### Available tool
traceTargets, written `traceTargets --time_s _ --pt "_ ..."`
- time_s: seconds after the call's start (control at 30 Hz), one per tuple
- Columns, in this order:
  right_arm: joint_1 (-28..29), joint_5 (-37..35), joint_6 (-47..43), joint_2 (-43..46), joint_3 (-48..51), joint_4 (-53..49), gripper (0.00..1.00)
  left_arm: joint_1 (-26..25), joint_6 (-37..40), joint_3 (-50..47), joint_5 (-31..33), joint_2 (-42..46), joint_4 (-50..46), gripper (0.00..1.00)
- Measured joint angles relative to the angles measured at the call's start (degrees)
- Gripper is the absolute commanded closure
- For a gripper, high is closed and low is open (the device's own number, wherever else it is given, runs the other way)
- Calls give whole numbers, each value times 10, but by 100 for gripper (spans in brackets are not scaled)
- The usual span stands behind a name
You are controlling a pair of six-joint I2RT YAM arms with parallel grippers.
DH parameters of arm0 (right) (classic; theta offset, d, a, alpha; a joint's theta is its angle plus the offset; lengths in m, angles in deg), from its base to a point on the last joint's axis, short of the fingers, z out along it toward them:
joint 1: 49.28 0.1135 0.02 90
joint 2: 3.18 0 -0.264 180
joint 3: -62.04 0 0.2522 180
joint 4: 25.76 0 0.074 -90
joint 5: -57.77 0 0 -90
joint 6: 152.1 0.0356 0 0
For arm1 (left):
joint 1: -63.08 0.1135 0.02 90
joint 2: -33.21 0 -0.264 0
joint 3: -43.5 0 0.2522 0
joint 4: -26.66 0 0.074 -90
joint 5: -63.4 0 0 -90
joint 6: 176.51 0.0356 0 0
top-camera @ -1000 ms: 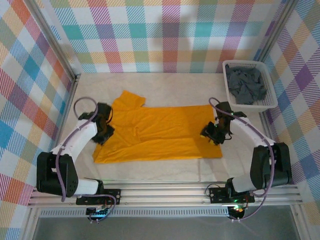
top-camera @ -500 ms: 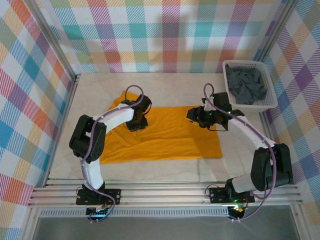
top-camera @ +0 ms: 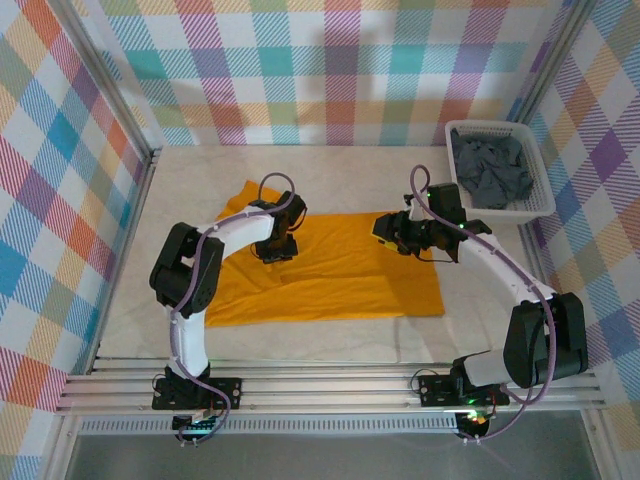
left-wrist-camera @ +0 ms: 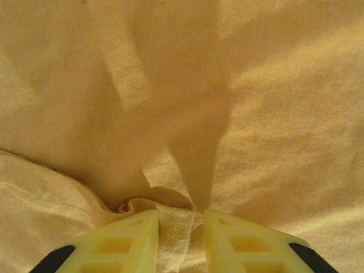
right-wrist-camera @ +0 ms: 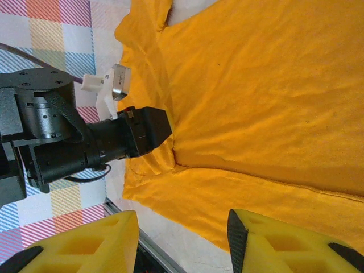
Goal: Fold and stack the t-shirts
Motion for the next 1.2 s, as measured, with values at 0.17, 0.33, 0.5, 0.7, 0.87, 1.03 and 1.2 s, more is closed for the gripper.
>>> traceTargets --time_s 0.17,0.33,0.5,0.7,0.87,1.03,1.2 --pt "0 0 6 0 0 5 54 0 7 0 9 -1 0 79" --pt "0 1 10 0 0 5 55 0 12 0 14 -1 0 87" --pt "0 2 10 0 0 5 56 0 18 0 15 -1 0 97" --pt "0 2 10 0 0 5 56 0 20 0 16 -1 3 100" --pt "0 2 10 0 0 6 56 -2 20 -1 15 8 9 100" --pt "0 2 10 -2 0 10 57 -13 21 -4 15 32 12 100" --pt "0 2 10 -6 0 15 57 -24 25 -9 9 37 20 100"
